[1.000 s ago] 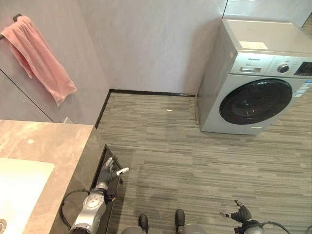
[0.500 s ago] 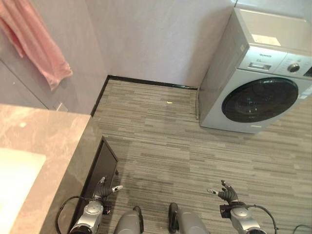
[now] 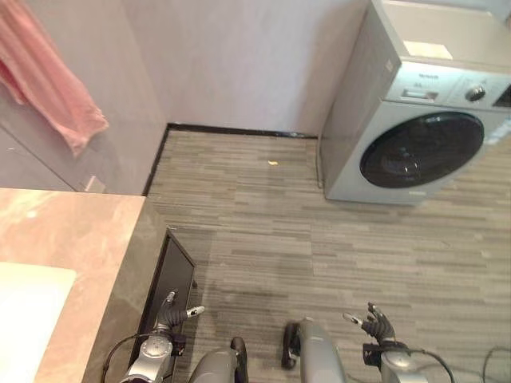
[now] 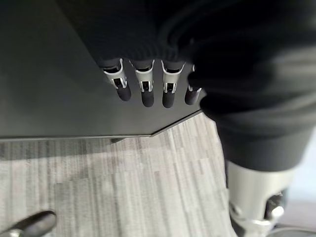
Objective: Put brush and paste in cup on sink, flatten towel.
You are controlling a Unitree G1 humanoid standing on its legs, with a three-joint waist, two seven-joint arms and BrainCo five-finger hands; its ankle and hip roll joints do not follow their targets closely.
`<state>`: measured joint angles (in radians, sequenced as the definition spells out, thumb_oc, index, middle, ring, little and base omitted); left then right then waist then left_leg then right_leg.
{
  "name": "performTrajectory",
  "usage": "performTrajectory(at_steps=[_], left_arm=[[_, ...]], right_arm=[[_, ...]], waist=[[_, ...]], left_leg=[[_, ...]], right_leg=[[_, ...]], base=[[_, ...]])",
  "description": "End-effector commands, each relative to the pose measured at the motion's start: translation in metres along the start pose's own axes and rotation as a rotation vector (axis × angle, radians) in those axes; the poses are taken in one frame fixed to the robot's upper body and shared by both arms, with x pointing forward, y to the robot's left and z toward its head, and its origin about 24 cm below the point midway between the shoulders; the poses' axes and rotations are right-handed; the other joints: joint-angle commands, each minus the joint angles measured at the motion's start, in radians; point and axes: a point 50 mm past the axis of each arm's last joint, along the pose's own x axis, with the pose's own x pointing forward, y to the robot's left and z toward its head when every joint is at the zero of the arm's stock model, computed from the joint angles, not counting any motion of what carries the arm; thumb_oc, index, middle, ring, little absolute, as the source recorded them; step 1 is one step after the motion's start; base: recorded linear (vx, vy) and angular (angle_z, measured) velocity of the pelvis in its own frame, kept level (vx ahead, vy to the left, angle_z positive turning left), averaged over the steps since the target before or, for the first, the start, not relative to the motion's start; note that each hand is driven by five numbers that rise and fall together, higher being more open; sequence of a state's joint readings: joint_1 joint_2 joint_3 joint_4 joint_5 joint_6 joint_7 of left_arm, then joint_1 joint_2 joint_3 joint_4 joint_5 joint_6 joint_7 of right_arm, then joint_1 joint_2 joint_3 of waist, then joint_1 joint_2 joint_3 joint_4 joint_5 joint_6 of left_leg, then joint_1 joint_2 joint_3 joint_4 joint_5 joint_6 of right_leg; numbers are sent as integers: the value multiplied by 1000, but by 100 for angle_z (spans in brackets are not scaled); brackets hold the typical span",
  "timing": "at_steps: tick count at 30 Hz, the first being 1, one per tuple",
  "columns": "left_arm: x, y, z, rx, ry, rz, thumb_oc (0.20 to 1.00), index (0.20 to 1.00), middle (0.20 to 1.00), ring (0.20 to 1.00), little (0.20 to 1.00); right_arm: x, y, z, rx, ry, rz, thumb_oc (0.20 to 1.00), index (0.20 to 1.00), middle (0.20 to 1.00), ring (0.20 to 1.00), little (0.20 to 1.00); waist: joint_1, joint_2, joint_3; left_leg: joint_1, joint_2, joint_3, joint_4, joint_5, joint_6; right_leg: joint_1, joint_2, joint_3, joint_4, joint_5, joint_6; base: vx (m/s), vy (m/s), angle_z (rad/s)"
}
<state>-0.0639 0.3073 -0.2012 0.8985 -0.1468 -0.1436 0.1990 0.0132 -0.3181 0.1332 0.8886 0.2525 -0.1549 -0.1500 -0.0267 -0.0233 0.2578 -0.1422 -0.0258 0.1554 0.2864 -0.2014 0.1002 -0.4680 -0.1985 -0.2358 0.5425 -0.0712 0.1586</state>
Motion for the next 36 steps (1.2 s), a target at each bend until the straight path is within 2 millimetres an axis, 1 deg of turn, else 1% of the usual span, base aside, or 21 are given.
performTrajectory(at_steps=[1,3,4,5,7,9,11,12,15,17,18,20,23,25,26,27,28,30,31,32,36], left_arm=[[7,20,21,85,-101,84,1000,1000,1000,1000,1000],[5,16,18,115,-92,49,1000,1000,1000,1000,1000],[4,16,12,140,-77,49,1000,1000,1000,1000,1000],[5,16,12,123,-66,49,1000,1000,1000,1000,1000],[6,18,15,119,-74,60,1000,1000,1000,1000,1000],[8,21,22,77,-100,83,1000,1000,1000,1000,1000],[8,21,21,63,-97,89,1000,1000,1000,1000,1000],[8,21,21,92,-99,81,1000,1000,1000,1000,1000],[5,20,14,84,-75,74,1000,1000,1000,1000,1000],[4,24,11,82,-65,81,1000,1000,1000,1000,1000],[1,25,2,93,-34,79,1000,1000,1000,1000,1000],[1,28,-1,122,-21,79,1000,1000,1000,1000,1000],[3,33,4,136,-35,95,1000,1000,1000,1000,1000],[4,34,7,144,-48,95,1000,1000,1000,1000,1000],[6,33,11,137,-58,99,1000,1000,1000,1000,1000],[6,33,11,137,-58,99,1000,1000,1000,1000,1000],[8,30,13,139,-63,92,1000,1000,1000,1000,1000],[10,29,22,154,-94,87,1000,1000,1000,1000,1000],[11,25,23,183,-100,59,1000,1000,1000,1000,1000],[12,22,26,191,-111,48,1000,1000,1000,1000,1000],[11,22,26,178,-119,52,1000,1000,1000,1000,1000]], right_arm=[[4,-11,16,-96,-74,-33,1000,1000,1000,1000,1000],[2,-13,6,-108,-35,-38,1000,1000,1000,1000,1000],[0,-9,3,-134,-30,-1,1000,1000,1000,1000,1000],[0,-13,8,-169,-62,21,1000,1000,1000,1000,1000],[0,-16,12,-180,-75,17,1000,1000,1000,1000,1000],[2,-20,17,-210,-89,11,1000,1000,1000,1000,1000],[3,-22,20,-202,-103,-6,1000,1000,1000,1000,1000],[0,-22,19,-224,-111,-6,1000,1000,1000,1000,1000],[3,-14,22,-255,-110,21,1000,1000,1000,1000,1000],[3,-10,21,-254,-104,32,1000,1000,1000,1000,1000],[2,0,15,-240,-84,66,1000,1000,1000,1000,1000],[0,6,10,-240,-70,89,1000,1000,1000,1000,1000],[-3,12,14,-232,-99,123,1000,1000,1000,1000,1000],[-4,14,13,-233,-101,138,1000,1000,1000,1000,1000],[-6,14,9,-231,-90,141,1000,1000,1000,1000,1000],[-6,14,9,-231,-90,141,1000,1000,1000,1000,1000],[-6,13,6,-221,-78,131,1000,1000,1000,1000,1000],[-8,6,3,-213,-72,121,1000,1000,1000,1000,1000],[-11,6,-2,-214,-58,130,1000,1000,1000,1000,1000],[-12,6,-5,-216,-46,137,1000,1000,1000,1000,1000],[-11,-8,-8,-227,-39,104,1000,1000,1000,1000,1000]], waist=[[-33,-8,-7],[-35,0,-21],[-48,1,-38],[-4,-30,-5],[8,-40,9],[44,-49,11],[62,-42,3],[77,-9,-14],[99,-22,-46],[102,-32,-55],[103,-72,-66],[94,-56,-58],[56,-15,-32],[39,-13,-33],[20,-15,-36],[18,-13,-37],[1,-14,-37],[-42,-27,-42],[-43,-38,-57],[-49,-38,-60],[-46,-41,-69]], left_leg=[[209,11,-46,-56,-48,-59],[203,13,-59,-38,-45,-65],[192,31,-65,47,1,-83],[-24,123,-56,474,223,-149],[-62,125,-47,523,220,-150],[-181,74,-22,351,171,-140],[-220,94,33,119,177,-129],[-219,115,110,-213,321,-172],[-223,106,111,-183,356,-151],[-208,95,107,-173,336,-131],[-174,30,106,-141,271,-80],[-106,9,106,-159,241,-27],[1,8,33,-184,193,-1],[30,-2,8,-188,180,-4],[79,-12,-32,-191,151,-28],[77,-10,-35,-191,152,-29],[94,-20,-67,-184,135,-41],[132,-43,-145,-157,99,-69],[135,-39,-185,-121,86,-76],[127,-38,-214,-100,88,-79],[109,-22,-272,-120,103,-106]], right_leg=[[41,36,-25,-191,124,-15],[50,37,-1,-170,111,-21],[77,77,30,-173,90,-52],[220,136,-4,-252,19,-154],[249,137,-21,-272,2,-164],[332,129,-16,-335,-17,-142],[379,130,-21,-370,-42,-121],[475,160,-32,-408,-81,-96],[554,142,-23,-403,-91,-75],[552,120,-16,-367,-89,-59],[520,51,22,-128,70,2],[430,18,47,92,255,3],[236,96,97,270,166,-14],[199,97,87,183,131,-31],[187,45,48,-36,84,-42],[189,47,45,-42,87,-43],[169,65,97,-160,83,-40],[182,108,293,-382,119,-7],[195,142,358,-332,117,3],[194,153,355,-308,110,-11],[220,167,264,-324,84,-41]], base=[[303,-110,3],[316,-100,26],[705,-568,38],[572,-555,54],[419,-378,47],[549,-157,21],[721,9,12],[868,37,-16],[848,83,9],[536,150,-4],[640,301,-41],[683,350,-39],[532,120,37],[495,-36,101],[394,-95,101],[561,-163,118],[411,-180,81],[658,-292,141],[539,-309,196],[430,-331,213],[152,-233,126]])
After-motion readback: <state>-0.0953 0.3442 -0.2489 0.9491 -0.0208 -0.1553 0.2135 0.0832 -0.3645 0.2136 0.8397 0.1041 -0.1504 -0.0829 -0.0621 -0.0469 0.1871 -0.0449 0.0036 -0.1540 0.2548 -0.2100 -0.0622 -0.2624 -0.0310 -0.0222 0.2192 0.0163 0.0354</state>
